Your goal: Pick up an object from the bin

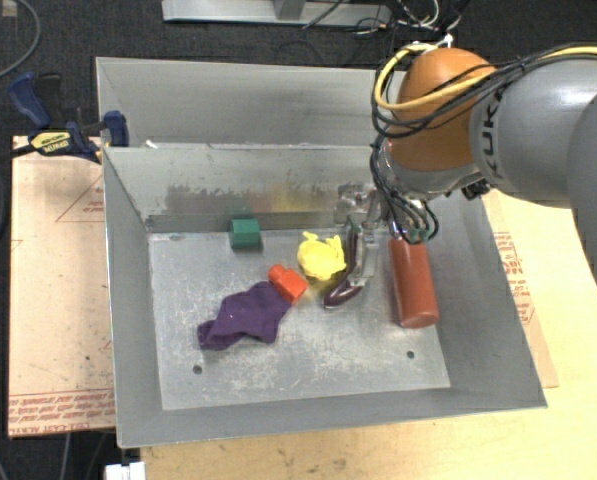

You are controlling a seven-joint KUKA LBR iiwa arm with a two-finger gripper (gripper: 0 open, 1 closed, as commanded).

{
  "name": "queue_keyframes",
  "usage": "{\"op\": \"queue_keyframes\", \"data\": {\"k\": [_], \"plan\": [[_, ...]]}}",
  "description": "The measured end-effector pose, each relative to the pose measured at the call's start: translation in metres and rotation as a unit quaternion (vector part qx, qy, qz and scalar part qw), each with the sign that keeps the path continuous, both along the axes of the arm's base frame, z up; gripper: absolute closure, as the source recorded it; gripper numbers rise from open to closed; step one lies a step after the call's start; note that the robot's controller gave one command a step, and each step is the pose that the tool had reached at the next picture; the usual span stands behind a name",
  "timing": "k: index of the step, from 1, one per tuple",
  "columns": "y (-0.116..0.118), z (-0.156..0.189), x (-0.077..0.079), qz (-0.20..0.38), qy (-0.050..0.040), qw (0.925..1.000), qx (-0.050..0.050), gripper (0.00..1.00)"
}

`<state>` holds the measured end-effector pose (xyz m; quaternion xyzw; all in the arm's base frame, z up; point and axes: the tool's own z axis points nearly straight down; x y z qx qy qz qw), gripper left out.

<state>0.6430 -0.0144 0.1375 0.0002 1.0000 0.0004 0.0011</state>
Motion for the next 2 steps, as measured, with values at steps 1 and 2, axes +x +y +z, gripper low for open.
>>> {"op": "queue_keyframes", "data": {"k": [1, 2], "plan": [[0.016, -0.050, 0.005, -0.049, 0.0003, 0.9988, 0.001, 0.00], [0.017, -0.027, 0.004, -0.054, 0.0022, 0.9985, 0.001, 0.00]]}}
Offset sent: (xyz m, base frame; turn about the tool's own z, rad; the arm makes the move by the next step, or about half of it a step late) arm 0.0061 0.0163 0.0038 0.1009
